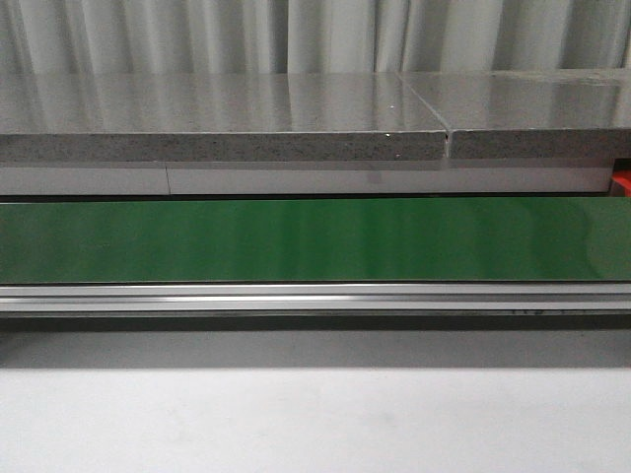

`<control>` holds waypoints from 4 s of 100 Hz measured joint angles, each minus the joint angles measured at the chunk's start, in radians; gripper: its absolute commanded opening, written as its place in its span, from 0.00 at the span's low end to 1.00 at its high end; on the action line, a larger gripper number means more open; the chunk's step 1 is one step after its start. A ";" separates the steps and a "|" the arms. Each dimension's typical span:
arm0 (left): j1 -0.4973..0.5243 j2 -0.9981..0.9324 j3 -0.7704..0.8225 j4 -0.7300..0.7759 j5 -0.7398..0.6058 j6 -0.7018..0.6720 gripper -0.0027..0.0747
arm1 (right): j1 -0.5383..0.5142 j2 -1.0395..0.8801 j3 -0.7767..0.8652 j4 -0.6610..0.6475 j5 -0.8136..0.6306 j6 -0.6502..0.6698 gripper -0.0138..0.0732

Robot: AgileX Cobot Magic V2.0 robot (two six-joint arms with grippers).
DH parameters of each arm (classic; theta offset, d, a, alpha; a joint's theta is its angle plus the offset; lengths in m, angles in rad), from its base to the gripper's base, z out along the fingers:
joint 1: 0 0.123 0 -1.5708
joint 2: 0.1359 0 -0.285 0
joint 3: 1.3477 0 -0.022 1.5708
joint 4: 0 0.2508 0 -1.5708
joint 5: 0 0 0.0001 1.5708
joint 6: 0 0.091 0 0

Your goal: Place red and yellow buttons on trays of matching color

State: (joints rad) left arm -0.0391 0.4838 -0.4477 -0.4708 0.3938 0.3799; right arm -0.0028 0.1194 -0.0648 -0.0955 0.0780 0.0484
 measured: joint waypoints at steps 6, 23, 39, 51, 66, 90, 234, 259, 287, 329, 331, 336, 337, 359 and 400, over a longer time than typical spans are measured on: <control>0.000 0.000 0.000 0.000 0.000 0.000 0.01 | 0.000 -0.030 0.036 0.000 -0.014 0.000 0.02; 0.000 0.000 0.000 0.000 0.000 0.000 0.01 | 0.000 -0.103 0.091 0.000 -0.036 0.002 0.02; 0.000 0.000 0.000 0.000 0.000 0.000 0.01 | 0.000 -0.127 0.091 0.000 -0.039 0.004 0.02; 0.000 0.000 0.000 0.000 0.000 0.000 0.01 | 0.000 -0.128 0.091 0.000 -0.040 0.004 0.02; 0.000 0.000 0.000 0.000 0.000 0.000 0.01 | 0.000 -0.128 0.091 0.000 -0.040 0.006 0.02; 0.000 0.000 0.000 0.000 0.000 0.000 0.01 | 0.000 -0.128 0.091 0.000 -0.040 0.006 0.02; 0.000 -0.060 0.040 0.275 -0.080 -0.283 0.01 | 0.000 -0.128 0.091 0.000 -0.040 0.007 0.02; 0.000 -0.230 0.157 0.499 -0.170 -0.471 0.01 | 0.000 -0.128 0.091 0.000 -0.040 0.007 0.02; 0.000 -0.455 0.312 0.571 -0.201 -0.543 0.01 | 0.000 -0.128 0.091 0.000 -0.040 0.007 0.02; 0.000 -0.489 0.448 0.580 -0.348 -0.548 0.01 | 0.000 -0.128 0.091 0.000 -0.042 0.007 0.02; 0.000 -0.489 0.448 0.580 -0.356 -0.548 0.01 | 0.000 -0.128 0.091 0.000 -0.042 0.007 0.02; 0.000 -0.489 0.448 0.580 -0.375 -0.548 0.01 | 0.000 -0.128 0.091 0.000 -0.042 0.007 0.02; 0.000 -0.489 0.448 0.580 -0.378 -0.548 0.01 | 0.000 -0.128 0.091 0.000 -0.042 0.007 0.02; 0.000 -0.489 0.448 0.582 -0.394 -0.548 0.01 | 0.000 -0.128 0.091 0.000 -0.042 0.007 0.02; 0.000 -0.489 0.448 0.582 -0.394 -0.548 0.01 | 0.000 -0.128 0.091 0.000 -0.042 0.007 0.02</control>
State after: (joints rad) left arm -0.0391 -0.0048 0.0000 0.1116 0.0000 -0.1685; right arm -0.0028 -0.0084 0.0264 -0.0955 0.0363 0.0557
